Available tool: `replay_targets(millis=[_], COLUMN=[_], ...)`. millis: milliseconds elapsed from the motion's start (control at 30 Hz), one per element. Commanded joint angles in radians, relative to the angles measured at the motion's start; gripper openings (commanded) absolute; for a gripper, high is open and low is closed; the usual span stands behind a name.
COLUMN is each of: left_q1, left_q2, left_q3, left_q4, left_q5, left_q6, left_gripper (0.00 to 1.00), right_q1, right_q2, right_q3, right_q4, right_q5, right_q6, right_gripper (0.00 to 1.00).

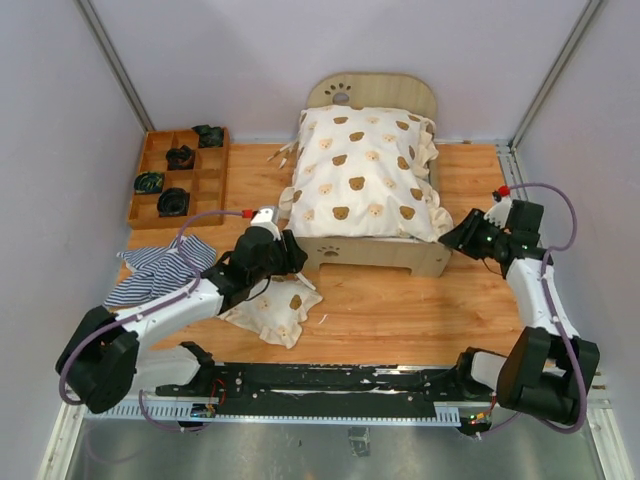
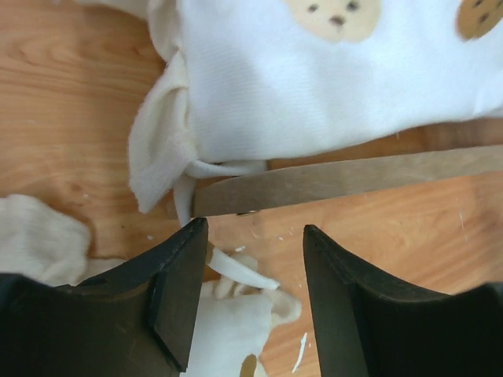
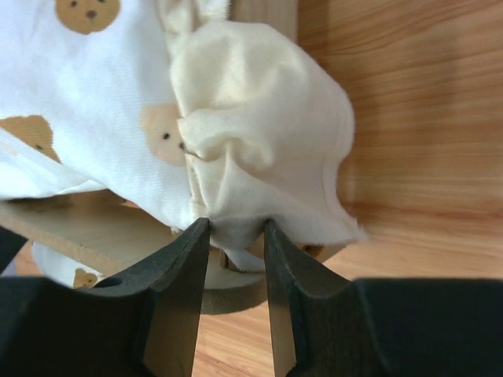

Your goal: Set up the pet bed

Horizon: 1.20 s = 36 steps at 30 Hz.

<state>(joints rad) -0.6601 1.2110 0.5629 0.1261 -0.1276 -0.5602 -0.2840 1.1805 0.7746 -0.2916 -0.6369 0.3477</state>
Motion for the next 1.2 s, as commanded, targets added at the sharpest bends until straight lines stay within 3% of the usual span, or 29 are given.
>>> replay_targets(millis=[0, 133, 300, 500, 667, 733, 833, 933, 1167], left_q1=[0.017, 0.019, 0.019, 0.019, 0.019, 0.019, 0.019, 0.019, 0.012], left_q2=[-0.118, -0.240, -0.338, -0.323, -0.274, -0.259, -0.239, -0.210, -0.132], left_q3=[0.033, 0.037, 0.029, 0.042, 0.068, 0.080, 0.093, 0.109, 0.189], left_q4=[-0.029, -0.092, -0.092, -0.057, -0.039, -0.046, -0.032, -0.008, -0.086], left_q5=[-0.142, -0.190, -0.129, -0.075, -0.082, -0.096, -0.086, -0.002, 0.148], left_q6=[0.011, -0.003, -0.016, -0.110, -0.166, -0.169, -0.158, -0.101, -0.022], left_gripper=[0.57, 0.66, 0.76, 0.79, 0.79, 0.79, 0.78, 0.75, 0.73], right_q1=[0.161, 0.322, 0.475, 0.452, 0.422, 0.421, 0.422, 0.400, 0.176], right_q2=[-0.013, -0.032, -0.066, -0.133, -0.226, -0.263, -0.272, -0.225, 0.079], right_q3=[-0.063, -0.102, -0.092, 0.056, 0.112, 0.131, 0.157, 0.194, 0.372], right_q4=[0.031, 0.103, 0.127, -0.118, -0.137, -0.139, -0.135, -0.096, 0.035], right_q5=[-0.055, 0.002, 0.082, 0.428, 0.582, 0.613, 0.623, 0.604, 0.262], right_q6=[0.083, 0.168, 0.217, 0.104, 0.060, 0.049, 0.022, -0.051, 0.050], right_gripper=[0.35, 0.35, 0.37, 0.49, 0.51, 0.48, 0.44, 0.53, 0.62])
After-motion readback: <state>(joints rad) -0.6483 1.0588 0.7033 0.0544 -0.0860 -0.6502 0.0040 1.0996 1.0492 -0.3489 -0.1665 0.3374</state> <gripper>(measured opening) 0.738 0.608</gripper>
